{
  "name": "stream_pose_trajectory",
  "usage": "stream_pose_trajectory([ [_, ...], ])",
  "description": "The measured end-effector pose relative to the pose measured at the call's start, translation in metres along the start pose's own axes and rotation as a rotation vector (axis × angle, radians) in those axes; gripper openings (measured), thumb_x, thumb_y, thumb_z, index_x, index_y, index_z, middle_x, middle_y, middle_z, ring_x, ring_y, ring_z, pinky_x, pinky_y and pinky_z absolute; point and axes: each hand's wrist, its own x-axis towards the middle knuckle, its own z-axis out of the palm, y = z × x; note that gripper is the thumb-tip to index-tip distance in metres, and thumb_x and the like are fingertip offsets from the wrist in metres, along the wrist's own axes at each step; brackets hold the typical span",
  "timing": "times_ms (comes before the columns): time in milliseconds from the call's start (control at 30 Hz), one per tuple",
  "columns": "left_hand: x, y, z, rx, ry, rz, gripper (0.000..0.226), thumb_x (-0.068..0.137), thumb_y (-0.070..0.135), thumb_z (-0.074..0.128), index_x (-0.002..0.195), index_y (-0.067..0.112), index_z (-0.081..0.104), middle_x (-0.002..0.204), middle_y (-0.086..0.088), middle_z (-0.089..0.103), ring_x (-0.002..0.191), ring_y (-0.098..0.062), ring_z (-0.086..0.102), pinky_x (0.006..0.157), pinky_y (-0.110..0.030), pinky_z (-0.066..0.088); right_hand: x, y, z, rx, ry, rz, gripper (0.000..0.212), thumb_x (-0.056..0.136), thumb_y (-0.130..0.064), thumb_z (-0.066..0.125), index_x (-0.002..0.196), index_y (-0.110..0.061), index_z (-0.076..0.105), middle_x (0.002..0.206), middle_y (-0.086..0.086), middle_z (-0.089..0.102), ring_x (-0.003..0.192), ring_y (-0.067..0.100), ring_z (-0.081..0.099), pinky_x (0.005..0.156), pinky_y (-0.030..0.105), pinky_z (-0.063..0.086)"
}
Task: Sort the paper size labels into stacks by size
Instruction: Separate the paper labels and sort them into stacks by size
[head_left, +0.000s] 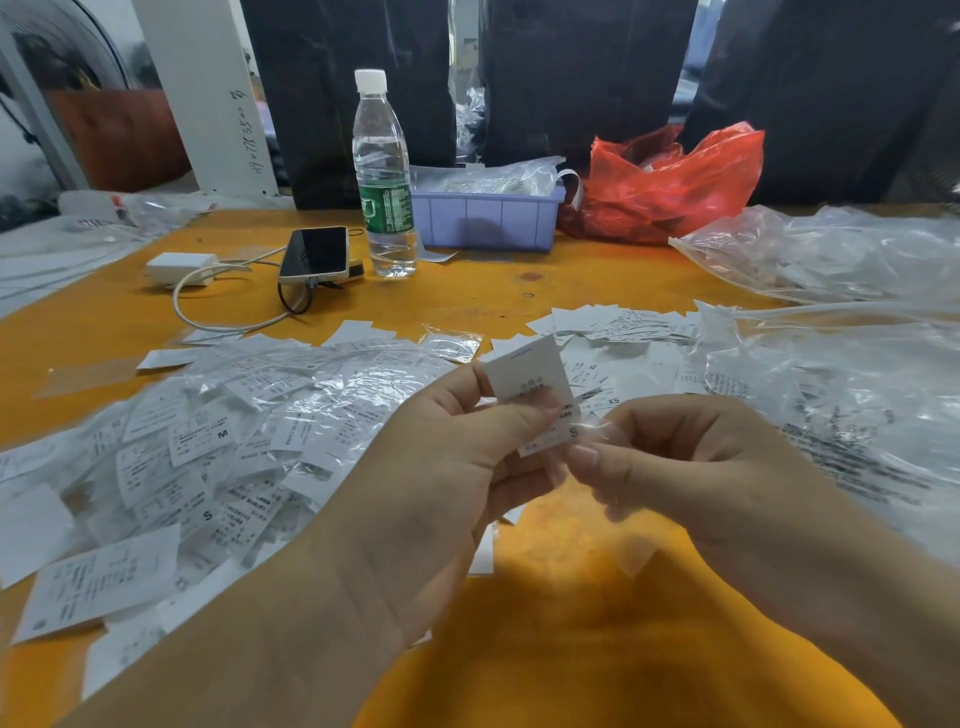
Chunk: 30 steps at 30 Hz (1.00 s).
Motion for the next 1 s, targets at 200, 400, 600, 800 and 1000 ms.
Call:
stream_pose_trajectory([
  [200, 0.004, 0.0, 0.0, -0.032, 0.024, 0.014, 0.034, 0.044, 0.021, 0.076, 0.078, 0.016, 0.078, 0.075, -0.011, 0.073, 0.065, -0.023, 0.071, 0.068, -0.038, 0.061, 0.002, 0.003, 0.0, -0.023, 0.033, 0.01, 0.036, 0.067, -0.044, 0.071, 0.073, -0.008, 0.071, 0.065, 0.01, 0.062, 0.061, 0.011, 0.057, 0.066, 0.032, 0.046],
  [400, 0.001, 0.001, -0.002, -0.029, 0.005, -0.013, 0.029, 0.05, 0.018, 0.074, 0.078, 0.016, 0.078, 0.077, -0.009, 0.074, 0.072, -0.021, 0.072, 0.073, -0.04, 0.06, 0.003, 0.007, -0.001, -0.023, 0.018, -0.023, 0.032, 0.071, -0.039, 0.069, 0.074, -0.007, 0.069, 0.065, 0.009, 0.062, 0.063, 0.013, 0.06, 0.066, 0.031, 0.048],
  [600, -0.004, 0.004, -0.001, 0.009, -0.012, -0.092, 0.036, 0.06, 0.017, 0.072, 0.095, 0.005, 0.072, 0.083, -0.009, 0.075, 0.076, -0.022, 0.07, 0.073, -0.035, 0.058, 0.002, 0.007, -0.001, -0.065, -0.011, -0.113, 0.035, 0.075, -0.039, 0.068, 0.067, -0.005, 0.065, 0.063, 0.017, 0.055, 0.06, 0.023, 0.053, 0.061, 0.029, 0.043],
  [800, -0.007, 0.007, 0.003, 0.051, -0.012, -0.072, 0.049, 0.059, 0.018, 0.072, 0.105, 0.002, 0.068, 0.076, -0.005, 0.072, 0.069, -0.016, 0.067, 0.06, -0.026, 0.053, -0.001, 0.007, 0.003, -0.097, -0.006, -0.188, 0.043, 0.075, -0.053, 0.064, 0.065, -0.011, 0.062, 0.059, 0.005, 0.046, 0.06, 0.032, 0.04, 0.056, 0.045, 0.03],
  [1000, -0.006, 0.005, 0.0, 0.124, -0.002, -0.032, 0.048, 0.058, 0.023, 0.075, 0.102, 0.003, 0.07, 0.086, -0.005, 0.073, 0.074, -0.01, 0.067, 0.064, -0.026, 0.053, 0.0, 0.007, 0.003, -0.064, 0.071, -0.237, 0.036, 0.076, -0.048, 0.067, 0.075, -0.012, 0.068, 0.065, 0.016, 0.049, 0.062, 0.042, 0.04, 0.057, 0.057, 0.037],
])
